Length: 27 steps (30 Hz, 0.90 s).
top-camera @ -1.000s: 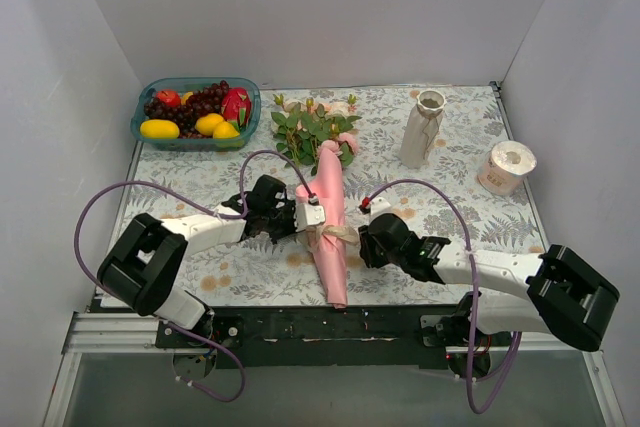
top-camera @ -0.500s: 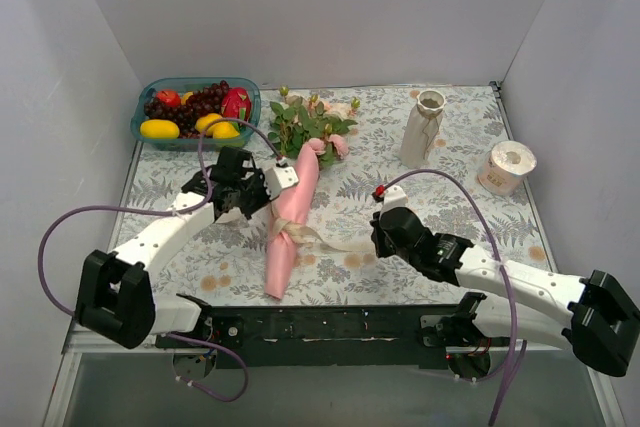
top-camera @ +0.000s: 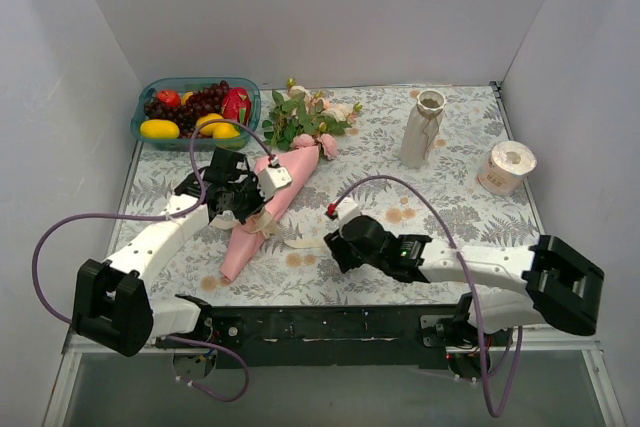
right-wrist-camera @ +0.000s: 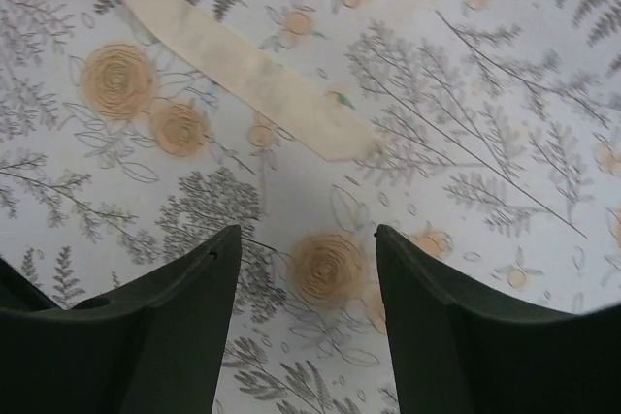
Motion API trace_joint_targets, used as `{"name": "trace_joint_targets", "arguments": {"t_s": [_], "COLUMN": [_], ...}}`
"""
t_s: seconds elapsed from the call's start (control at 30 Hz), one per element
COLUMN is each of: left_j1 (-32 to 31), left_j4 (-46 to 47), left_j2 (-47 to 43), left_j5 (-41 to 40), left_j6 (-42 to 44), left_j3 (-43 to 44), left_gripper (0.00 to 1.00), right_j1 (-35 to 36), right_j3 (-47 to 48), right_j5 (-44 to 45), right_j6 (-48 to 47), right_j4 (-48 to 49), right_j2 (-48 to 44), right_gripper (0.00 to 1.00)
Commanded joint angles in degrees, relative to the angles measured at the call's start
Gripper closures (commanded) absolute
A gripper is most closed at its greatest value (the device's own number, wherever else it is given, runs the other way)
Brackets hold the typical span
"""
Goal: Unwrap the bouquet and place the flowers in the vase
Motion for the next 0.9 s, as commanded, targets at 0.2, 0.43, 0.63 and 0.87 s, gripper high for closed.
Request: {"name": "trace_joint_targets", "arguments": {"t_s": [0.2,0.43,0.63,0.87], "left_j1": [0.62,1.33,1.85,2.03], "left_j4": [2.42,2.78,2.43,1.2], "left_j2": [-1.87,-1.17,-0.73,-0.99], "left_j5": [-1.39,-1.66,-1.57,-1.04], "left_j6": [1.51,2.39,2.83,2.39], "left_j3": [-6.04,-5.43,-4.46,-3.41], "left_gripper": [1.0,1.0,1.0,1.0], "right_j1": [6.28,6.54,6.54,6.45], "right_j3": [17.97,25.36,26.77,24.15], "right_j5": [-1.42,-5.02,-6.35,-3.89], "right_j6": [-9.82,-10.7,-10.62,-8.86], "right_j4": [20.42,22.63,22.28,23.42], "right_j2": [22.51,33.76,37.11,36.77], "right_gripper": [0.33,0.34,0.37,0.74]}}
